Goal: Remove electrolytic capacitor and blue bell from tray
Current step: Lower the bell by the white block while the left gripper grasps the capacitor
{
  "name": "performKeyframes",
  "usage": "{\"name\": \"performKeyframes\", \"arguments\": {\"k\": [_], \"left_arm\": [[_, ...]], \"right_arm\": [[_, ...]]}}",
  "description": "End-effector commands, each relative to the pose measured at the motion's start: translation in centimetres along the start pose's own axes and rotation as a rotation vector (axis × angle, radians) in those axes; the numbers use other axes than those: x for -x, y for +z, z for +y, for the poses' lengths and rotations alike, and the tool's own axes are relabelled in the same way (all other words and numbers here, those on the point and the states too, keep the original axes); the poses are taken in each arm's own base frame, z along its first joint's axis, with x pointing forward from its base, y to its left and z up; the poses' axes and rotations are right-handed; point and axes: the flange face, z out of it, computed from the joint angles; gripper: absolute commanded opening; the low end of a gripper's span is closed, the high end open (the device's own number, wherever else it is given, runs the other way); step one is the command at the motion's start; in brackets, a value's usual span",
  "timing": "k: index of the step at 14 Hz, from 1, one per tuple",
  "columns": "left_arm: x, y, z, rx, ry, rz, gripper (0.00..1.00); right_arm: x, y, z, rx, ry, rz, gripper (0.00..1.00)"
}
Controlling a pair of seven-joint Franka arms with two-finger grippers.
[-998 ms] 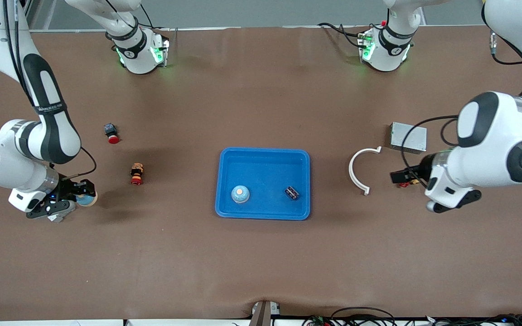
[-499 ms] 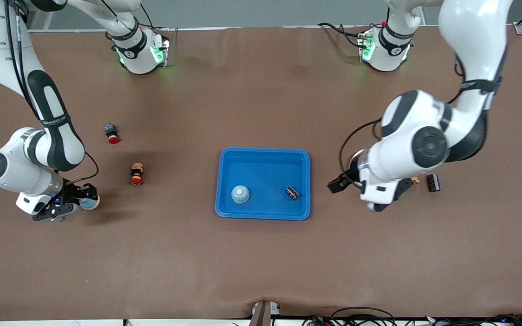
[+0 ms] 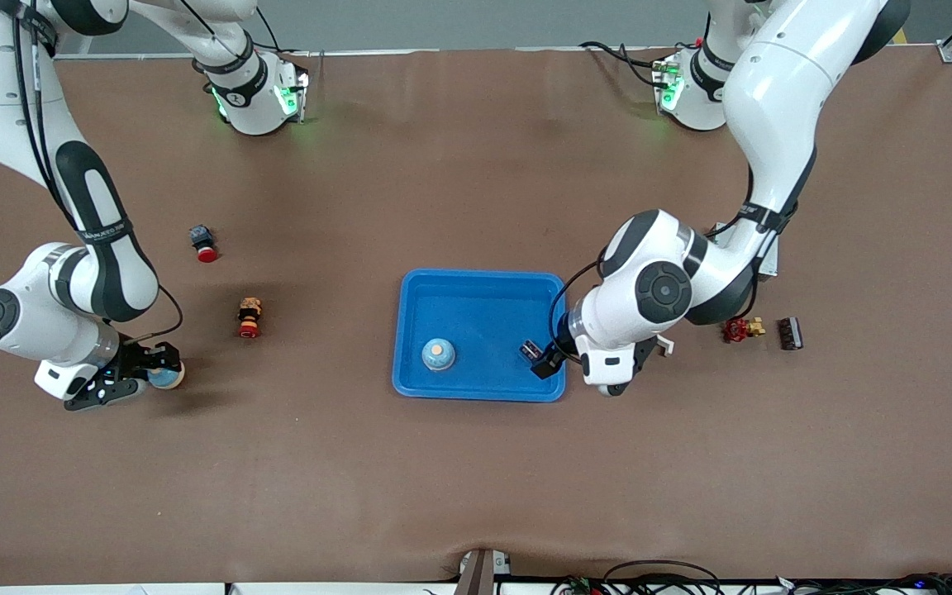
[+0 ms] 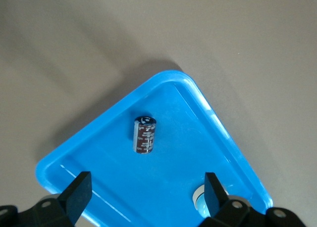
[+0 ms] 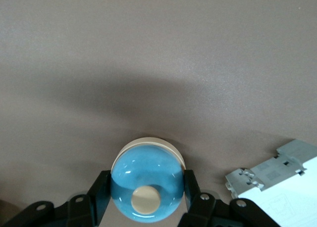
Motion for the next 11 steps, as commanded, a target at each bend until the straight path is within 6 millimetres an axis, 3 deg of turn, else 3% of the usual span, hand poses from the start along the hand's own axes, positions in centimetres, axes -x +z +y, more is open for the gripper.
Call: {"name": "performKeyframes", "arguments": {"k": [1,2,5,11], "left_arm": [[0.0,2.1,0.8,0.017,-0.032,0.041,1.0],[0.1,3.8,0.6,-0.002,-0.027,0.062,1.0],[0.7,6.3,0.2,-0.04,-0.01,0.104,1.0],[0.7,9.3,0.0,-0.036,-0.012,0.095,1.0]], "right_arm": [[-0.4,0.1,0.6,-0.018,-0.001,0.019,0.0],[-0.5,0.2,0.6,-0.019,-0.003,0.019,0.0],[-0.7,0.2,0.7,-0.018,0.003,0.021,0.0],[-0.7,1.2,0.7,-0.022,0.003,0.01,0.0]]}}
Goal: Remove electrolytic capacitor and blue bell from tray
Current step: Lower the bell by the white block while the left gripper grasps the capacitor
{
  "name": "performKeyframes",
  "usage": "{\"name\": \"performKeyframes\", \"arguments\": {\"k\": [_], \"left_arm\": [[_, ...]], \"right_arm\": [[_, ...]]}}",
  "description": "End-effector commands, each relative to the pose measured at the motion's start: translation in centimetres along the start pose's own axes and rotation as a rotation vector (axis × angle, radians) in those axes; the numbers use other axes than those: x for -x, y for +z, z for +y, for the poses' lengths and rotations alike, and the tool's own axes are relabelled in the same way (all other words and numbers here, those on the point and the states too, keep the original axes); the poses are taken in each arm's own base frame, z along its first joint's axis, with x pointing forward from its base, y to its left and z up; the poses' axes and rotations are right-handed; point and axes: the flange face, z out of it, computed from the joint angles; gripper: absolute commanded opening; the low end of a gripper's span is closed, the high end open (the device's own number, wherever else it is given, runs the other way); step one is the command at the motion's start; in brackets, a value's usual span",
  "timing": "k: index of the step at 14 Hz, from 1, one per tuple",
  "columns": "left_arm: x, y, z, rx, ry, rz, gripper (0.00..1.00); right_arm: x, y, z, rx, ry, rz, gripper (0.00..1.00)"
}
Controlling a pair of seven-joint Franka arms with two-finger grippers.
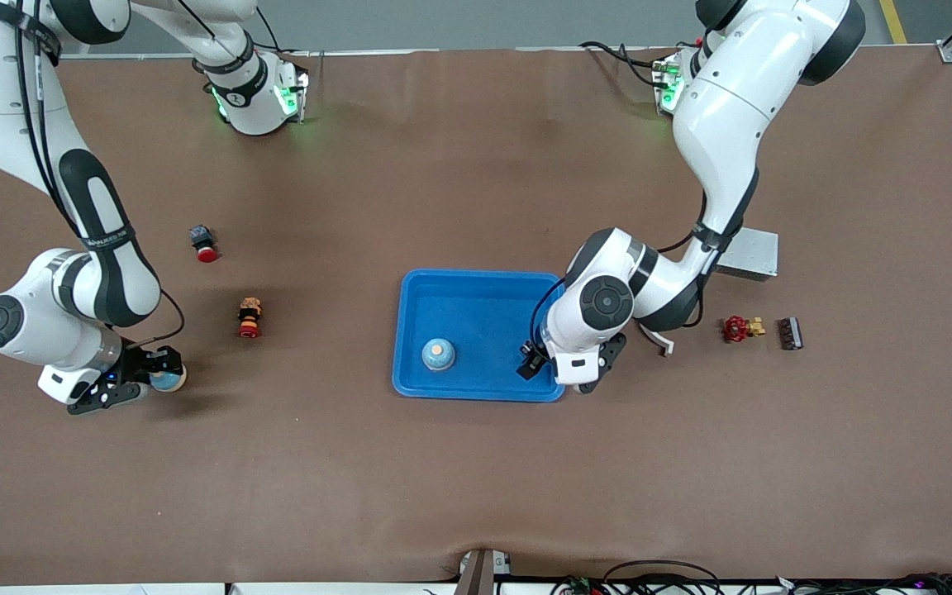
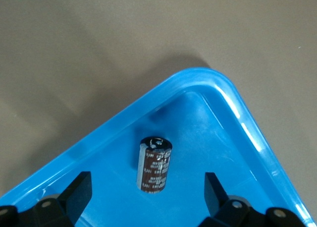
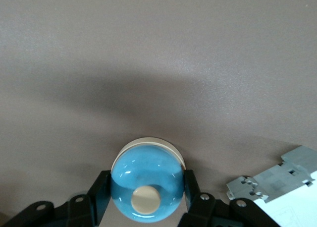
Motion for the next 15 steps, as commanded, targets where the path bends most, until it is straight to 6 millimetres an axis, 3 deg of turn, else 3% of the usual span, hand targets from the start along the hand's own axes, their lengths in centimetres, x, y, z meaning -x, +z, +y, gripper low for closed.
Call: {"name": "performKeyframes", "arguments": {"k": [1,2,3,5,9,11,13,15], "left_arm": [[-0.2,1.2,0.6,0.025,-0.009,0.019,1.0],[-0.1,1.5,0.6,0.026,-0.008,0.018,1.0],[0.3,1.6,0.7,0.034,-0.002,0.02,1.0],[0.8,2.4,0.8,0.045,0.005,0.02,1.0],[1.2,3.6,0.7,0.041,0.013,0.025,1.0],[0.8,3.8,0.6,0.037,0.008,0.027,1.0],[0.5,4.1,0.5,0.033,0.005,0.034,1.0],[0.4,4.1,0.5,0.032,0.004,0.039,1.0]], "right_arm": [[-0.6,0.3,0.1,-0.02,0.001,0.014,0.0],[-0.7,0.2,-0.1,-0.018,-0.002,0.016,0.81],[-0.6,0.2,0.3,-0.018,0.005,0.018,1.0],[-1.1,-0.5,0.5,-0.013,0.006,0.029,1.0],[-3.6,-4.5,-0.2,-0.039,0.002,0.003,1.0],[-5.1,-6.4,-2.2,-0.055,0.037,-0.041,1.0],[-5.9,-9.9,-5.0,-0.057,0.087,-0.045,1.0],[-6.2,-11.0,-7.4,-0.074,0.135,-0.079,1.0]]}}
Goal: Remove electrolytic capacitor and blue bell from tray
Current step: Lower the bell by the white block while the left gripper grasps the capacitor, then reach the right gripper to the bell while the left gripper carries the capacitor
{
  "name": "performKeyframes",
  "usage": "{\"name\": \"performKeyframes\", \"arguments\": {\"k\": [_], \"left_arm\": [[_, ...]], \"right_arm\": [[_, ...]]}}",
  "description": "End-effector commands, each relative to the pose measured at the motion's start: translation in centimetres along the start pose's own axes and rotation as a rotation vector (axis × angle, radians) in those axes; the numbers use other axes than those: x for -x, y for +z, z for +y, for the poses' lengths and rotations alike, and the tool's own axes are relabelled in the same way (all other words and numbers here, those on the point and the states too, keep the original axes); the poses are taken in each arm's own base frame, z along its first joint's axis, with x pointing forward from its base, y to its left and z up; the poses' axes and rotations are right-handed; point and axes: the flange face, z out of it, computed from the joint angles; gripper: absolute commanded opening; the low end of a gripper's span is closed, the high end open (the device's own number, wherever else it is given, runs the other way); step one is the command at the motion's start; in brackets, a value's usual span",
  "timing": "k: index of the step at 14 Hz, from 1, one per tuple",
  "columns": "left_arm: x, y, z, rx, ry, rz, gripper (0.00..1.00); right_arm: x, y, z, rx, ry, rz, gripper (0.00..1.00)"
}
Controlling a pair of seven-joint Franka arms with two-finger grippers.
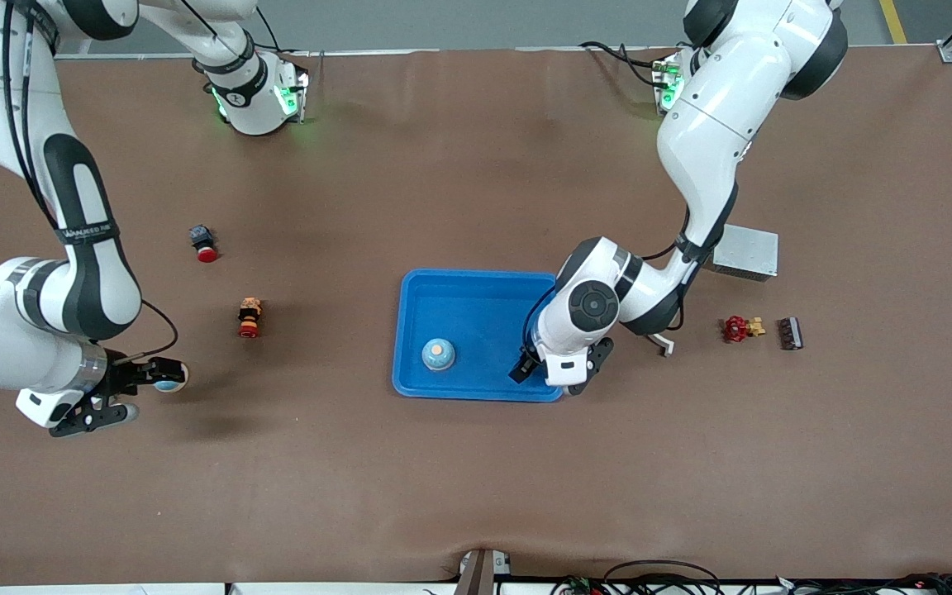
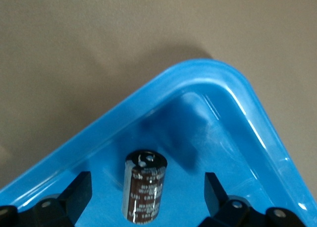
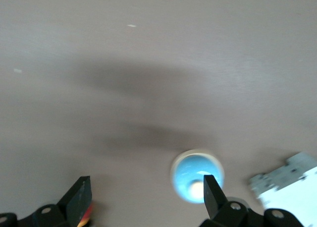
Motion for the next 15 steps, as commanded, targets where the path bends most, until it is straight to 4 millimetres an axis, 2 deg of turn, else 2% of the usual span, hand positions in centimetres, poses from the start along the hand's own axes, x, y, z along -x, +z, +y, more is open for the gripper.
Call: {"name": "performKeyframes", "arguments": {"k": [1,2,3,4,6,7,8,10,12,15], "left_arm": [[0.2,0.1,0.5,0.009,-0.001,0.028,1.0],[0.2,0.1,0.5,0.009,-0.004,0.027,0.88],[0.2,0.0,0.5,0.011,-0.004,0.027,0.67],[0.2,-0.1,0.6,0.012,-0.002,0.027,0.52],[0.4,-0.6,0.7,0.02,-0.005,0.022,0.46],[0.6,-0.7,0.8,0.023,-0.012,0.023,0.4],[1.1,-0.5,0.8,0.02,-0.018,0.023,0.3],[1.5,-0.7,0.9,0.021,-0.019,0.026,0.04],[1.5,-1.5,1.1,0.026,-0.017,0.032,0.0],[1.5,-4.9,1.5,0.034,-0.014,0.041,0.0]], "right_arm": [[0.0,-2.0,-4.0,-0.021,0.075,-0.026,1.0],[-0.2,-2.1,-5.7,-0.014,0.106,-0.027,1.0],[-0.4,-2.2,-7.3,-0.009,0.127,-0.035,1.0],[-0.6,-2.8,-9.0,-0.004,0.142,-0.03,1.0],[-1.1,-3.2,-12.2,0.008,0.175,-0.016,1.0],[-1.4,-2.9,-13.8,0.019,0.186,-0.009,1.0],[-2.0,-2.7,-15.5,0.021,0.198,0.019,1.0],[-2.5,-2.5,-20.9,0.034,0.243,0.058,1.0],[-2.3,-2.0,-24.0,0.037,0.303,0.062,1.0],[-2.1,-0.5,-29.3,0.032,0.389,0.082,1.0]]}}
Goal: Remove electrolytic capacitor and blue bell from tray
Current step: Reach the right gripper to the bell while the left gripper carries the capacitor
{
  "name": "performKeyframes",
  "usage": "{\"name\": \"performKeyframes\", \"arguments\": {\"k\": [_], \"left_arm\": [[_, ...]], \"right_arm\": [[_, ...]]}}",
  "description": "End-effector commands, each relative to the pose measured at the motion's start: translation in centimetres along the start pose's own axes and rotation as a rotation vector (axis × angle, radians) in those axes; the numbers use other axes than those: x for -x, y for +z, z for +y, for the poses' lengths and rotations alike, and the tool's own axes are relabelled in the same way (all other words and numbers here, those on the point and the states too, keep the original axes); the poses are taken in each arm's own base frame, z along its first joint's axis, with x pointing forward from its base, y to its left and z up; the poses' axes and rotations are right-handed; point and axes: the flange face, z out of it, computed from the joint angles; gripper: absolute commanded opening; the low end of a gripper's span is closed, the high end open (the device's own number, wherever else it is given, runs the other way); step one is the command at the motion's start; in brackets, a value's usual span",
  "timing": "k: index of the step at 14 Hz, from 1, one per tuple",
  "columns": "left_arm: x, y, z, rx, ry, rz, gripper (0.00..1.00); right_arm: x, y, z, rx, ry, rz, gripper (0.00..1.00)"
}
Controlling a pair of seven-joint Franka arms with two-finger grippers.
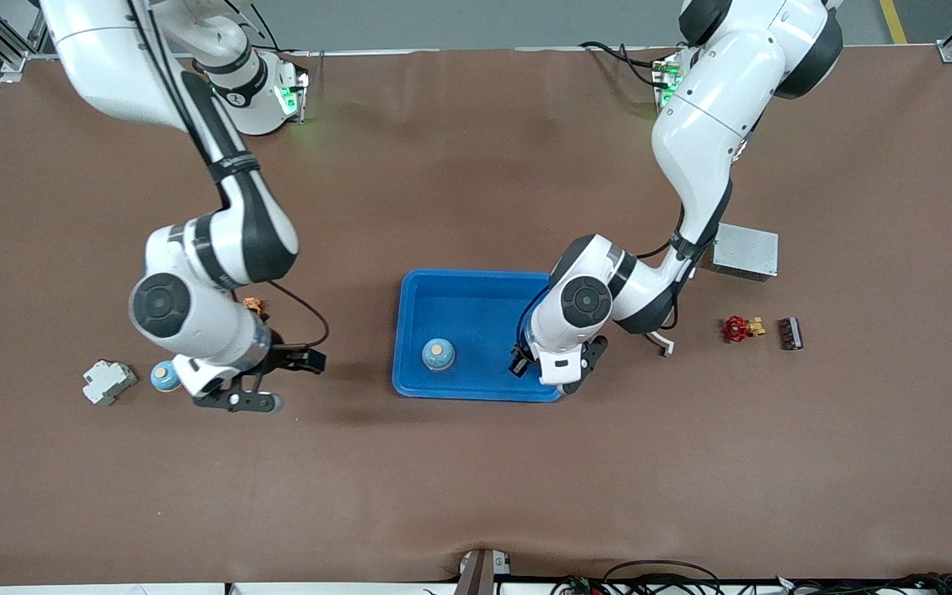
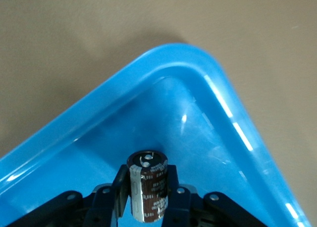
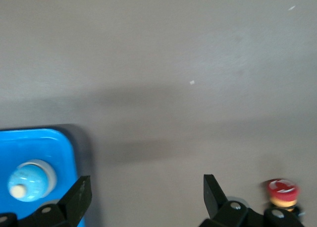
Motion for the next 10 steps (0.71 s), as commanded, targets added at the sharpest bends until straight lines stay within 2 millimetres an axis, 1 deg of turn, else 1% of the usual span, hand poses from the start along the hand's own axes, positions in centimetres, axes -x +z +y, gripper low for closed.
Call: {"name": "performKeyframes", "arguments": {"k": [1,2,4,5,7,8,9,10], "left_arm": [[0.1,-4.5,0.2,-0.022,-0.009,0.035,0.0],[-0.4,-5.5,0.0,-0.045,-0.011,0.04,0.0],[-2.2,-8.3,-0.8,-0.107,-0.008,0.045,0.0],[-2.8,-10.0,-1.3,-0.137,0.043,0.04,0.0],[-4.9,-13.3,-2.6,-0.193,0.161,0.014,0.0],[-6.1,-14.7,-3.6,-0.224,0.212,0.0,0.0],[-7.0,-16.1,-4.6,-0.241,0.264,-0.007,0.0],[-8.2,-17.0,-5.8,-0.257,0.321,-0.016,0.0]], "right_arm": [[1.6,1.2,-3.5,0.024,0.075,0.027,1.0],[2.1,1.9,-4.5,0.038,0.092,0.034,1.0],[3.0,2.9,-6.6,0.031,0.123,0.055,1.0],[3.5,3.7,-7.4,0.033,0.14,0.052,1.0],[4.4,4.7,-8.8,0.03,0.159,0.056,1.0],[4.6,5.1,-9.2,0.029,0.176,0.059,1.0],[5.1,5.7,-10.1,0.026,0.186,0.061,1.0],[5.7,6.3,-11.0,0.024,0.201,0.066,1.0]]}}
